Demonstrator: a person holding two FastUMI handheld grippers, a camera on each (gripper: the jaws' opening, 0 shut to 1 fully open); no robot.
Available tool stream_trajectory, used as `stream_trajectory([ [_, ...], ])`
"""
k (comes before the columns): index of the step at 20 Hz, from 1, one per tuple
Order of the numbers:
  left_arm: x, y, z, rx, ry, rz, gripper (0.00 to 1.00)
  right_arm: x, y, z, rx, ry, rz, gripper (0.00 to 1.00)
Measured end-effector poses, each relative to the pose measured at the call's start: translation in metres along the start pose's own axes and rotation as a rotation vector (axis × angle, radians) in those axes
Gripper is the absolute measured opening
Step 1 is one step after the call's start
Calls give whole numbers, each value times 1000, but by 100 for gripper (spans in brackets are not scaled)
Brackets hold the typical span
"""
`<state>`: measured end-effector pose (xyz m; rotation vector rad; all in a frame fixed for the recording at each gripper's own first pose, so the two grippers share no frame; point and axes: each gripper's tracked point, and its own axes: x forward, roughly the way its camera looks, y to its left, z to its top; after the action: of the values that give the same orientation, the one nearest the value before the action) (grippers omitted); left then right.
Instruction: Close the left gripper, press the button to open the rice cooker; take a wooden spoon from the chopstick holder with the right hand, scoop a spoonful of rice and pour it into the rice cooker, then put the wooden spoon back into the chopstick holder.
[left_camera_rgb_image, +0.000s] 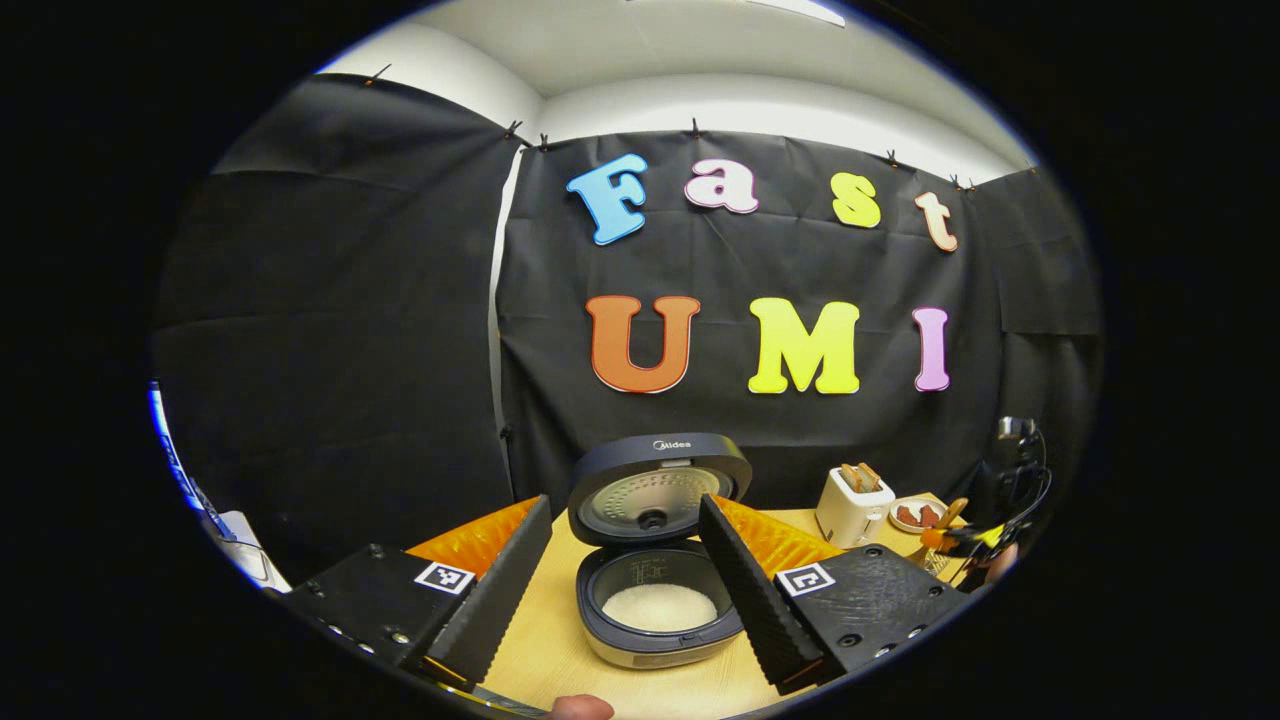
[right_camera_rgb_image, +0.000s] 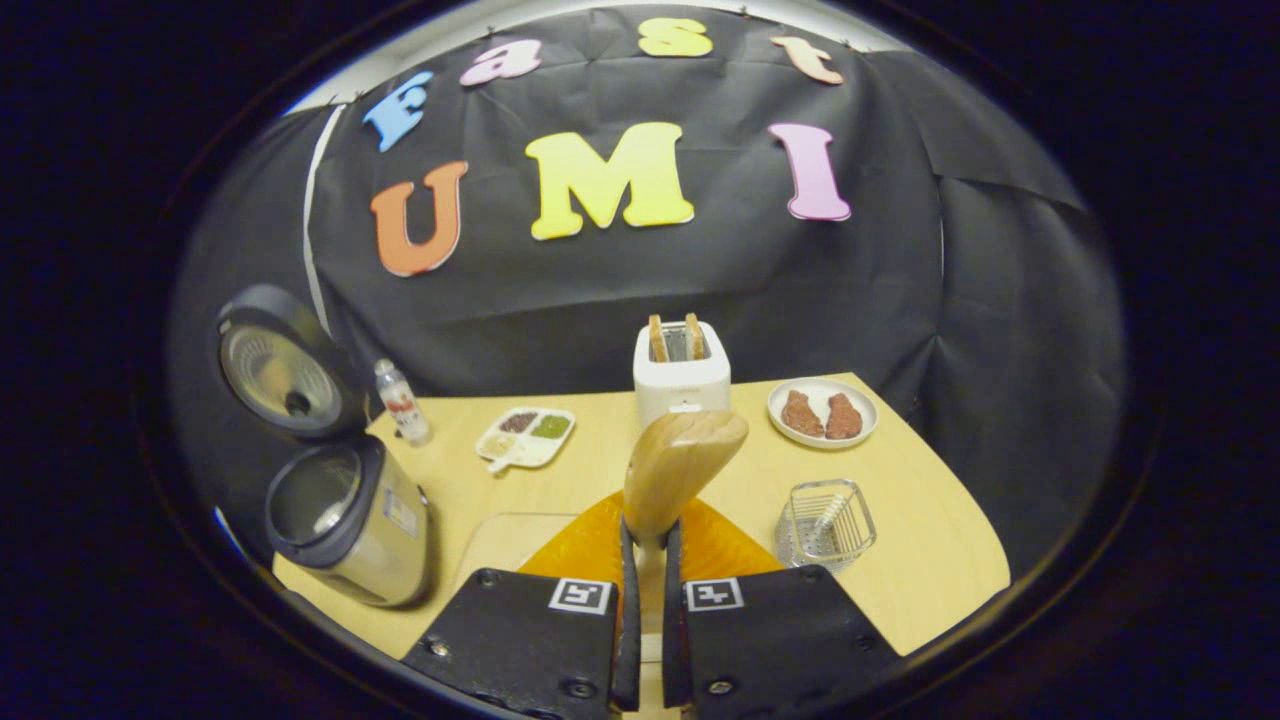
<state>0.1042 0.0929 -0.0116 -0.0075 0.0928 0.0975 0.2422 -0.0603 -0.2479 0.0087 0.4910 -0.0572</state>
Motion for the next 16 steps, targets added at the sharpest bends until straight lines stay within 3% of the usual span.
stream_trajectory([
  [5, -4, 14, -7, 17, 29, 26, 94, 25, 9, -36, -123, 17, -82, 14],
  [8, -5, 19, -11, 28, 56, 37, 94, 27, 21, -43, -131, -4, -87, 14],
  [16, -14, 21, -15, 42, 87, 61, 95, 32, 79, -49, 45, 22, 92, 14],
])
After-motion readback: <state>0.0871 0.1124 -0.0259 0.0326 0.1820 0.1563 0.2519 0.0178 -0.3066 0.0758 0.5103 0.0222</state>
